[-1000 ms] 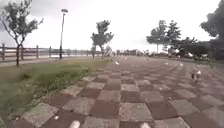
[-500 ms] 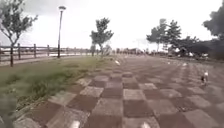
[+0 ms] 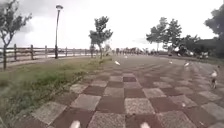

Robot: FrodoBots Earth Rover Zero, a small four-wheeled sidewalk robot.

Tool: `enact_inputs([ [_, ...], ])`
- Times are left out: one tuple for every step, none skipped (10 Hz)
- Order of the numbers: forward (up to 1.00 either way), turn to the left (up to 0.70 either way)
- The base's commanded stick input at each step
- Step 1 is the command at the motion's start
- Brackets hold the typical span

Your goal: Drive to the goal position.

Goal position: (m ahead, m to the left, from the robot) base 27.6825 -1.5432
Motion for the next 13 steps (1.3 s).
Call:
enact_inputs([
  [0.70, -0.27],
  [0.70, -0.27],
  [0.70, -0.27],
  [0.70, -0.27],
  [0.70, -0.10],
  [0.70, 0.00],
  [0.70, 0.00],
  [0.70, 0.00],
  [0.70, 0.00],
  [0.70, 0.00],
  [0.70, 0.00],
  [0.70, 0.00],
  [0.70, 0.00],
])
